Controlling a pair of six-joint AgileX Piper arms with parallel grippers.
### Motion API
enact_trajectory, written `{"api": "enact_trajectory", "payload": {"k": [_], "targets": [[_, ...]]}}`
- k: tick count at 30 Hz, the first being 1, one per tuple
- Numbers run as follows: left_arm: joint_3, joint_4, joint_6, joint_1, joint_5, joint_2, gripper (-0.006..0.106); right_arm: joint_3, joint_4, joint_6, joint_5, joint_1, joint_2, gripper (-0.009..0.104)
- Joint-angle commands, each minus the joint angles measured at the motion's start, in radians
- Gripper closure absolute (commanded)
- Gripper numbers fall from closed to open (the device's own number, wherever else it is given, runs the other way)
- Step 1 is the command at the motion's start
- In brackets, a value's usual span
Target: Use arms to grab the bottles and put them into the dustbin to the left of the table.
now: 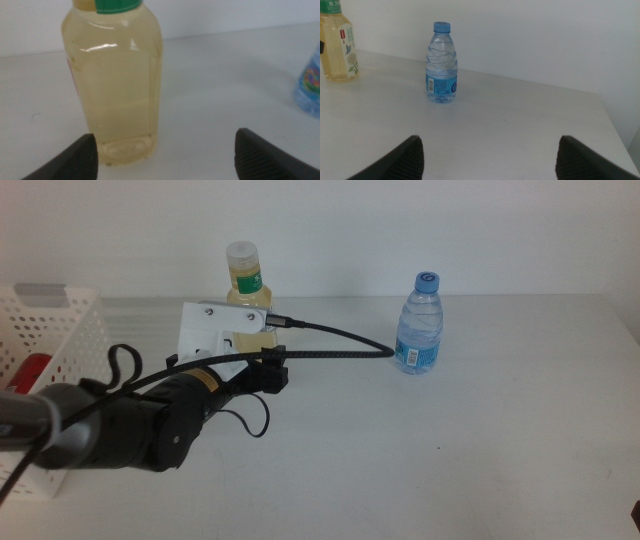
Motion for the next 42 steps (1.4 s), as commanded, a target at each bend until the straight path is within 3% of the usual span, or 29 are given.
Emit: {"api": "enact_trajectory", "payload": {"k": [1, 32, 42], "targets": [[-0.043, -0.036, 0.001, -0.002, -0.121, -0.014, 0.01, -0.023, -0.004, -0.009, -0.078, -0.005, -0.027, 0.014], [-0.295, -0.018, 0.018, 0.079, -0.135, 0.21, 0.01, -0.023, -0.004, -0.009, -0.078, -0.005, -0.027, 0.014], [-0.386, -0.026, 0.018, 0.088, -0.261, 0.312, 0.015, -0.023, -0.004, -0.009, -0.078, -0.005, -0.027, 0.014]]}}
